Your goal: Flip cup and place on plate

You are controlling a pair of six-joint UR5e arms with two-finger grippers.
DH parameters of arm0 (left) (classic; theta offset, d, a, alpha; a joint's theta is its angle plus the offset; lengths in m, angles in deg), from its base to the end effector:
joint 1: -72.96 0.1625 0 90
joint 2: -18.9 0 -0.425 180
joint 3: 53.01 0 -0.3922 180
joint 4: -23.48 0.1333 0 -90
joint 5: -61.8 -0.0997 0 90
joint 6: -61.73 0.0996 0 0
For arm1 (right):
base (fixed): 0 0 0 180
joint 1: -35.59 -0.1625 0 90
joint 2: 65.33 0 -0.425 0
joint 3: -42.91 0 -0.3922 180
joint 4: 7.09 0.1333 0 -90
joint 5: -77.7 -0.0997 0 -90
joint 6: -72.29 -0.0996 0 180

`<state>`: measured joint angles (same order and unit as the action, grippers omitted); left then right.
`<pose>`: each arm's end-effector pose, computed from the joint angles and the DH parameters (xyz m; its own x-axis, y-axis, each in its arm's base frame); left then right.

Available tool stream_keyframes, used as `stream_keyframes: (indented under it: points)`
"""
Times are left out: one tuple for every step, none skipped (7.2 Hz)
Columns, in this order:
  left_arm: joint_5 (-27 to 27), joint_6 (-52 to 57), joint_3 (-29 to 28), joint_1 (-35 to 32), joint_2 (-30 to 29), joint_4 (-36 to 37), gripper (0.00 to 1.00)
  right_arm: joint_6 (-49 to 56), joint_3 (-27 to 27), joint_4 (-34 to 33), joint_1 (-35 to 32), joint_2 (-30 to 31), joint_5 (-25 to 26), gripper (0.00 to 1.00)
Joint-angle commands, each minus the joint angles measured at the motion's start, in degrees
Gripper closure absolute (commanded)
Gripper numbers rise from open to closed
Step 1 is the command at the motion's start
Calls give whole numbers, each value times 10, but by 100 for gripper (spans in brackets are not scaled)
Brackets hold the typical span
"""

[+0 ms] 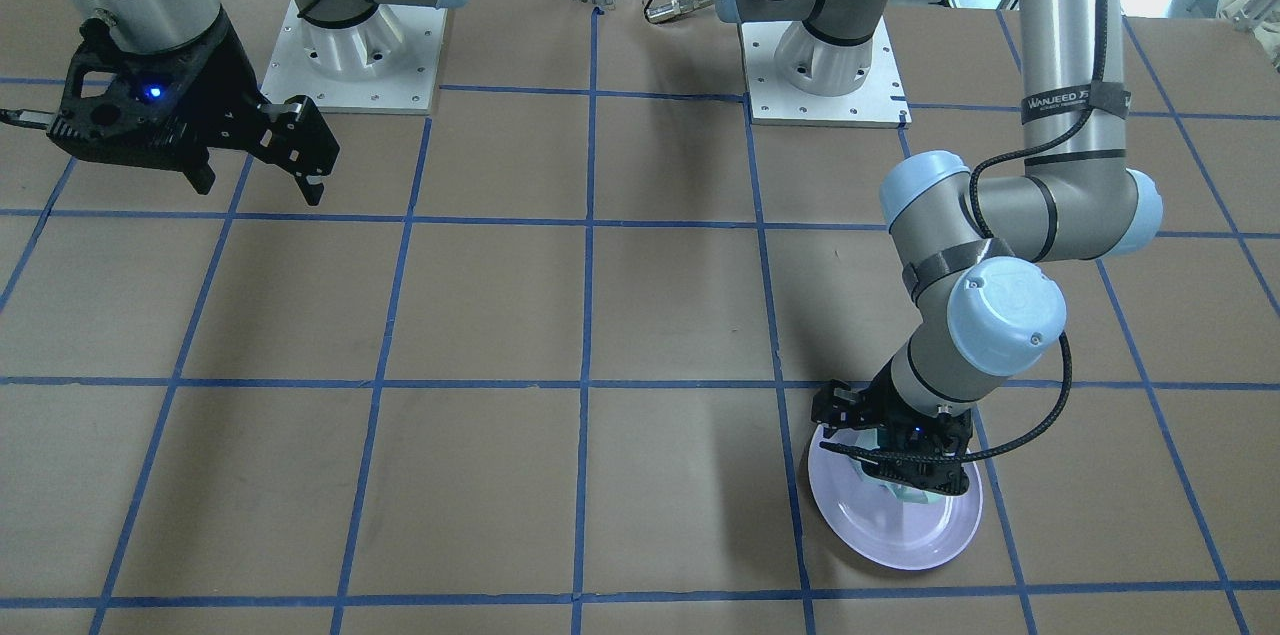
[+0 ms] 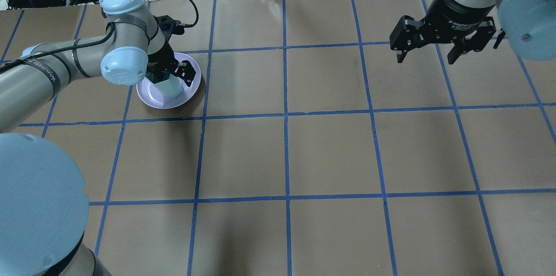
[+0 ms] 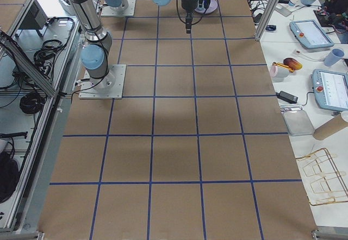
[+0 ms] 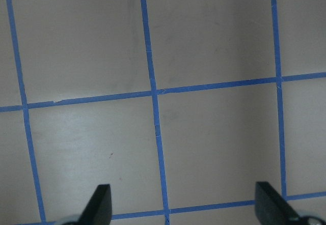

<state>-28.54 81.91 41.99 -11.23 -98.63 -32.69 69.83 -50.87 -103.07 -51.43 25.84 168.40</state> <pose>-0.0683 -0.6392 0.2312 -0.9687 0.2480 -0.0134 0.2482 0.9685 -0.0192 0.1065 -0.4947 0.4760 -0.9954 0.0954 0.0097 0.0947 0.9937 -0.0593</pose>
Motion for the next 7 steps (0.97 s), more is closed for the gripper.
stream_keyframes:
  points:
    - [1,-21,-2,-13,26,-14,0,0,0,0,0,0,0,0]
    - [1,-52,-3,-28,34,-14,0,0,0,0,0,0,0,0]
    - [-2,-61,-5,-39,47,-22,0,0,0,0,0,0,0,0]
    - [-3,-61,-8,-40,68,-52,0,0,0,0,0,0,0,0]
    - [-3,-71,-16,-40,96,-91,0,0,0,0,0,1,0,0]
    - [-3,-98,-31,-41,119,-143,0,0,0,0,0,0,0,0]
    - [-3,-115,-57,-42,145,-198,0,0,0,0,0,1,0,0]
